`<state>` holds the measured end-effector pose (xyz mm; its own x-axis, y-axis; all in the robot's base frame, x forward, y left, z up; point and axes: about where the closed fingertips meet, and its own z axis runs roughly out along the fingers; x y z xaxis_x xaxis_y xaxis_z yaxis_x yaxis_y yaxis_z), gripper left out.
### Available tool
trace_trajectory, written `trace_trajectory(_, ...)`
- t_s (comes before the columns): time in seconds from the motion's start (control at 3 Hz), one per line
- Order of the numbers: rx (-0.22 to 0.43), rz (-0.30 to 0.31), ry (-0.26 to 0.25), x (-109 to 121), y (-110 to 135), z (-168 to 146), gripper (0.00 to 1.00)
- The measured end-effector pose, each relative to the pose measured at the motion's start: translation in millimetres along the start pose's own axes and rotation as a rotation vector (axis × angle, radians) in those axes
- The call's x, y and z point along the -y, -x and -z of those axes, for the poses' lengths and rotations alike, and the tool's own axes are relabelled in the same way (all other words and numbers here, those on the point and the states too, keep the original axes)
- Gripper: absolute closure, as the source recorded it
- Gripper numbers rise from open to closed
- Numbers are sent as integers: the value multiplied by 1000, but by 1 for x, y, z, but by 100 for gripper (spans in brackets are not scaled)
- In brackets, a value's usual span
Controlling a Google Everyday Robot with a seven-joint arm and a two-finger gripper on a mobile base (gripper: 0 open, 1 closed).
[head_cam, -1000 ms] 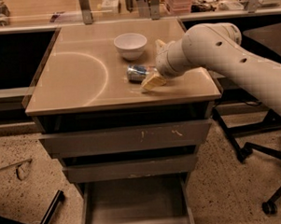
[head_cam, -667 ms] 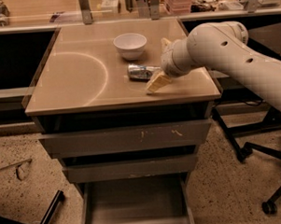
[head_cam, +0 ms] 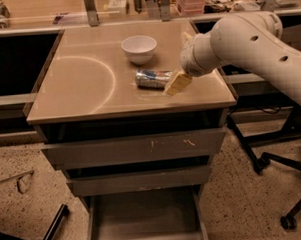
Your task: Pick redbull can from bottom drawer and place on counter
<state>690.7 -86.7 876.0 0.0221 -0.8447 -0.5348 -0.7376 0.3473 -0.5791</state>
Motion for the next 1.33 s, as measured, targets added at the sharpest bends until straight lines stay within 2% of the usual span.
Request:
trace_trajectory(0.33, -68, 8, -84, 29, -11, 72, 0)
trace_trajectory(0.67, -153, -16, -204, 70, -33, 168, 0)
trace_trajectory(1.0, -232, -49, -292, 101, -56, 245, 0)
trace_trajectory(1.33, -232, -49, -292, 101, -56, 245, 0)
